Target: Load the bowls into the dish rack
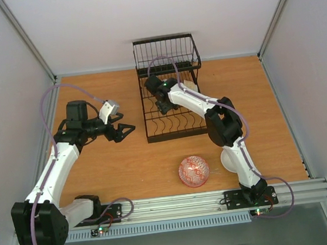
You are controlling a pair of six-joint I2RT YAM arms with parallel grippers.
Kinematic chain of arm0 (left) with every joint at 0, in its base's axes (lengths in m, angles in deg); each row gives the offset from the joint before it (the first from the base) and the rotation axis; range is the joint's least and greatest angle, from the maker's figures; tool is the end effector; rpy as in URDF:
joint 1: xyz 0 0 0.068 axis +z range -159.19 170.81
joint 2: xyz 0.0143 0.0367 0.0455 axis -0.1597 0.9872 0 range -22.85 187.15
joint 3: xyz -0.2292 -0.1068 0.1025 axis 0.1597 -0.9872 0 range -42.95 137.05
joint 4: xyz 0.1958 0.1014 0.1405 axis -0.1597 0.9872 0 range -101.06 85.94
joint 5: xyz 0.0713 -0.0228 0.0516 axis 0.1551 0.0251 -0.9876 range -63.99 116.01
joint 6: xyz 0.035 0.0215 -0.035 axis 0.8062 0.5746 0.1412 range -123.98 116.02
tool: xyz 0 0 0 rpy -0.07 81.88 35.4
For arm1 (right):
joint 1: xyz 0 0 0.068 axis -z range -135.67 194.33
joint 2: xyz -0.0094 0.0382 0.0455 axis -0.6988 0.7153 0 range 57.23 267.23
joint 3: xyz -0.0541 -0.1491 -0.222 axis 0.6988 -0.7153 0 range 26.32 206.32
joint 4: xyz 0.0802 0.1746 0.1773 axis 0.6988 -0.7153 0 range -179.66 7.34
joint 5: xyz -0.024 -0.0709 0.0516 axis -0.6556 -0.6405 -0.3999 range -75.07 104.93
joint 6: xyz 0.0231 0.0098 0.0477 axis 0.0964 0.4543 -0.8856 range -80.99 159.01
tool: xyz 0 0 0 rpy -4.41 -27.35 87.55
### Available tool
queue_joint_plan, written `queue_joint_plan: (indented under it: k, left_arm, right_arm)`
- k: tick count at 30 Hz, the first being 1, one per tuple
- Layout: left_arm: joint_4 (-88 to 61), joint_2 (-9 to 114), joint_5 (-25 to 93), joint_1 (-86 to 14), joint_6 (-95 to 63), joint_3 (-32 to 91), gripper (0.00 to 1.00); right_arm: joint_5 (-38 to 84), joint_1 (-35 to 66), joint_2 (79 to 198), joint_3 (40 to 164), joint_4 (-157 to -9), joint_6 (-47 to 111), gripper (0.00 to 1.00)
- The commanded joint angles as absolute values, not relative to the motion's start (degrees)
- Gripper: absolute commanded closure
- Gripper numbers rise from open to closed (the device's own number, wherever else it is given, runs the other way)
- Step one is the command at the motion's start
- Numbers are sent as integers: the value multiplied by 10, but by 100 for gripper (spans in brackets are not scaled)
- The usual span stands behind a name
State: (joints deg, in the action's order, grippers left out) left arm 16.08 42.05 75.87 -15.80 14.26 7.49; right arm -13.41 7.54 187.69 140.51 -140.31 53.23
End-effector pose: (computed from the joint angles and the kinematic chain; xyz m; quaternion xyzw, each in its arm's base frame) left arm 0.2280 -0.0538 0.2850 0.3467 0.7705 -0.3449 0.4087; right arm 0.3885 0.2694 0.2022 -0.3825 0.8812 -0.2111 0.1805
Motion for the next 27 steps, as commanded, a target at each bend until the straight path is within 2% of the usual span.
queue_joint_plan:
  k: [1, 13, 18, 24, 27]
  left_arm:
    - [138, 412, 761, -159, 146, 68, 6]
    - [137, 411, 763, -159, 147, 67, 6]
    - [137, 409, 765, -159, 146, 67, 6]
    - [137, 411, 765, -159, 145, 67, 6]
    - [136, 413, 765, -159, 144, 67, 6]
  right_arm:
    - [-193, 88, 1855, 1376, -1420, 510, 1]
    - [-155, 86, 1669, 1229, -1294, 503, 1]
    - [-150, 85, 1569, 1115, -1223, 486, 1]
    - [-100, 84, 1459, 1001, -1256, 416, 2]
    - [-66, 74, 1402, 942, -1301, 369, 14]
